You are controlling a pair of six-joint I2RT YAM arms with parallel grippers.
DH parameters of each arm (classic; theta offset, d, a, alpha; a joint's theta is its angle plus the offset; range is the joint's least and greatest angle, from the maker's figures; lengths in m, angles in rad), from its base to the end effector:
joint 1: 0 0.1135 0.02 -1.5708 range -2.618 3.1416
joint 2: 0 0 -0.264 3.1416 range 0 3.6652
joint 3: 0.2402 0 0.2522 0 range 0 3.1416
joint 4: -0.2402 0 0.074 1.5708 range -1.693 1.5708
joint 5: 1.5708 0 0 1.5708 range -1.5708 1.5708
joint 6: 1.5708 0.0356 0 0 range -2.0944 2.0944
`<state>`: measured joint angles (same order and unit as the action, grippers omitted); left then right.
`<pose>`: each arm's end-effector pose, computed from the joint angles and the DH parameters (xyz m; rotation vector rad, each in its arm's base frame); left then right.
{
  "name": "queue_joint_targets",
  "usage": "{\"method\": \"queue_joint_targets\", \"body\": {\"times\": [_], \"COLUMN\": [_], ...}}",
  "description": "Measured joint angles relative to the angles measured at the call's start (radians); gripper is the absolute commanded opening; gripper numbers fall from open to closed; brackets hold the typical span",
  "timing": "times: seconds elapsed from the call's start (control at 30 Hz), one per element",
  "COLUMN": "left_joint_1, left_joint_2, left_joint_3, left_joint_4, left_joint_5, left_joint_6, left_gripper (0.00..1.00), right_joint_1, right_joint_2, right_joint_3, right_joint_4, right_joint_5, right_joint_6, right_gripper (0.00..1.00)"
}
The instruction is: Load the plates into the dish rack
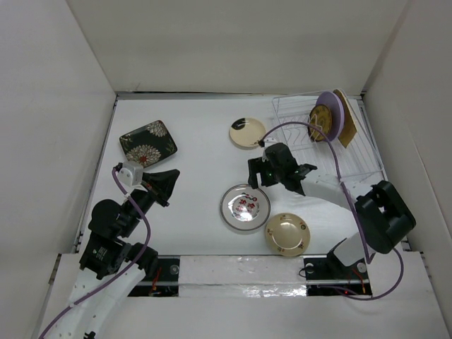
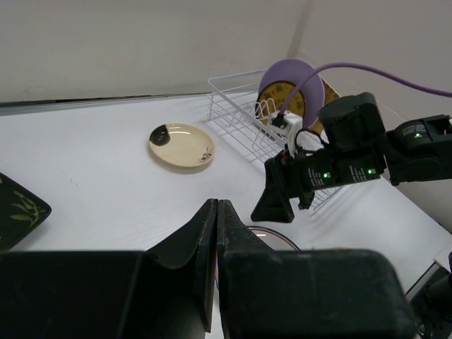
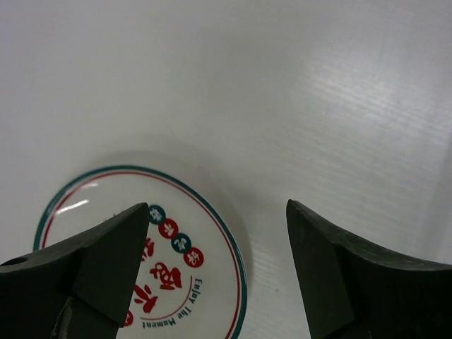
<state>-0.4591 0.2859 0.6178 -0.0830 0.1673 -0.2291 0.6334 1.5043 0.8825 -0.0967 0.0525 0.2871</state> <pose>0.0731 -0.0428 0.3514 0.2996 1.3249 -0.6925 0.2582 0.1873 0.2109 -0.3730 2.2935 0.4138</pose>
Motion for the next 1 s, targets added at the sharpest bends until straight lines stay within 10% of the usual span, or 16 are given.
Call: {"method": "queue_joint_targets", "body": {"times": [0.27,0.57,1.0], "left_joint_1": [0.0,0.0,0.0], "left_joint_2": [0.0,0.0,0.0], "left_joint_3": [0.0,0.0,0.0], "left_joint_4": [0.0,-0.004,-0.005], "left_joint_5": [-0.008,-0.019,-0.032], "left_joint_6": [0.0,0.0,0.0], "left_gripper": [0.0,0.0,0.0], "right_joint_1": [-0.011,0.008,0.067], "right_joint_2": [0.122,0.198,0.212], "right_joint_3": [-0.016,-0.013,-0.014], "right_joint_4": [-0.053,0.06,0.293], "right_joint_5": [-0.141,-0.377,-0.568], "right_joint_6": [-0.027,-0.017,0.127], "right_gripper": [0.69,0.01,0.0]}}
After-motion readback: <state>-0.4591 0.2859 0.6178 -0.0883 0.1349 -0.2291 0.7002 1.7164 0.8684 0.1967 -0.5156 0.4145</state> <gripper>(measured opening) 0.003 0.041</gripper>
